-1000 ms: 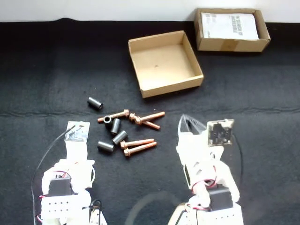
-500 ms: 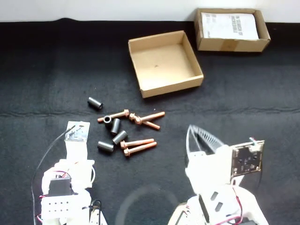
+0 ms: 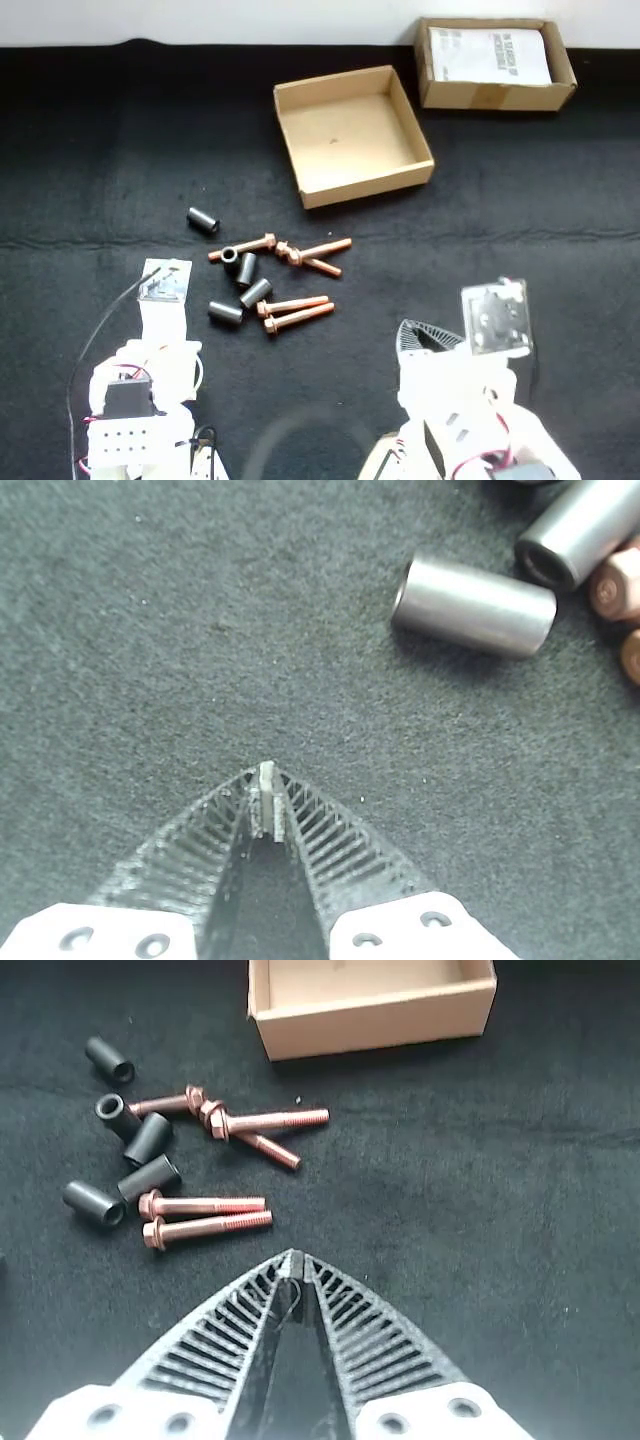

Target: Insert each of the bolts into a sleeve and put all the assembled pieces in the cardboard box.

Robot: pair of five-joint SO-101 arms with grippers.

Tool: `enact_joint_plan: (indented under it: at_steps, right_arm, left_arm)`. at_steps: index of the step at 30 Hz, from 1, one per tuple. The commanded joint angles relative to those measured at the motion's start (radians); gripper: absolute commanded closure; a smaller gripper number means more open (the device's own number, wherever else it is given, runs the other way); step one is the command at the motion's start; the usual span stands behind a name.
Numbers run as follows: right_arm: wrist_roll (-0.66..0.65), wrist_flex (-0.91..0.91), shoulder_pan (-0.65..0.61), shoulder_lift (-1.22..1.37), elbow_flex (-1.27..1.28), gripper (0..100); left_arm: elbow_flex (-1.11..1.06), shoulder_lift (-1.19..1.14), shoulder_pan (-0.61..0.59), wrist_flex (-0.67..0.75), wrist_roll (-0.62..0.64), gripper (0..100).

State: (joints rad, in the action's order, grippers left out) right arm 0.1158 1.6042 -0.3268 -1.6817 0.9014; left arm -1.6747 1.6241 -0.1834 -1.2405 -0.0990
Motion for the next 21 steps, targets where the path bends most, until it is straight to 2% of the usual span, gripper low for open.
enact_joint_plan:
  at_steps: [1, 8, 12, 14, 19, 21]
  right_arm:
    - [0.008, -0.001, -0.004, 0.087, -0.004, 98.6]
    - [0.006, -0.053, -0.002, 0.101, 0.147, 98.6]
    - [0.006, -0.087, 0.053, 0.101, 0.171, 98.6]
    - [0.005, -0.099, 0.071, 0.101, 0.194, 98.6]
    - [0.005, -0.114, 0.073, 0.101, 0.216, 98.6]
    - [0.005, -0.114, 0.073, 0.101, 0.216, 98.6]
  left_arm:
    - [0.012, -0.008, -0.002, -0.003, -0.005, 99]
    - [0.012, -0.008, -0.002, -0.003, -0.005, 99]
    - [0.012, -0.008, 0.001, -0.002, -0.005, 99]
    - [0.012, -0.008, 0.044, -0.002, -0.005, 99]
    - [0.010, -0.008, 0.243, -0.002, -0.005, 99]
    - [0.010, -0.008, 0.271, -0.002, -0.005, 99]
